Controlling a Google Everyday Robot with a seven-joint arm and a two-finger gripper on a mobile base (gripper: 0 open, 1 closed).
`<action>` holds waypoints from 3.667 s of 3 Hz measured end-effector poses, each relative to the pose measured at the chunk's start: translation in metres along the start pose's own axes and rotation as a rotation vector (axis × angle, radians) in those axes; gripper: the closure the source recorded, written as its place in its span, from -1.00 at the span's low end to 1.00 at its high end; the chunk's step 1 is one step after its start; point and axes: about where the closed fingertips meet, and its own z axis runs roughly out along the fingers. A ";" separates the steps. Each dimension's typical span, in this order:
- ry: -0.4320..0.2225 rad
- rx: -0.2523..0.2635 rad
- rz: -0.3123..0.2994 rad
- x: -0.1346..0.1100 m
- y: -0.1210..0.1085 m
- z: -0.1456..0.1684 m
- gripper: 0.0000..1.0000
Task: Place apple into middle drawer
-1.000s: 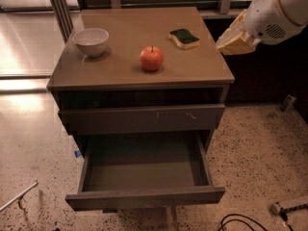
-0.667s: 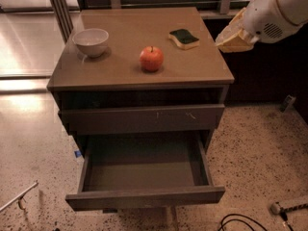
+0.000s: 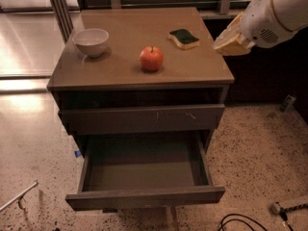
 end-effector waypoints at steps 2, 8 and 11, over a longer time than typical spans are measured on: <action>-0.170 -0.014 -0.020 -0.047 -0.011 0.064 0.66; -0.201 -0.151 0.046 -0.077 -0.039 0.193 -0.58; -0.162 -0.264 0.069 -0.085 -0.027 0.263 -0.62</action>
Offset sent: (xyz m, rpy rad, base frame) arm 0.0847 0.1036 -0.0217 0.2223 -0.0842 0.1664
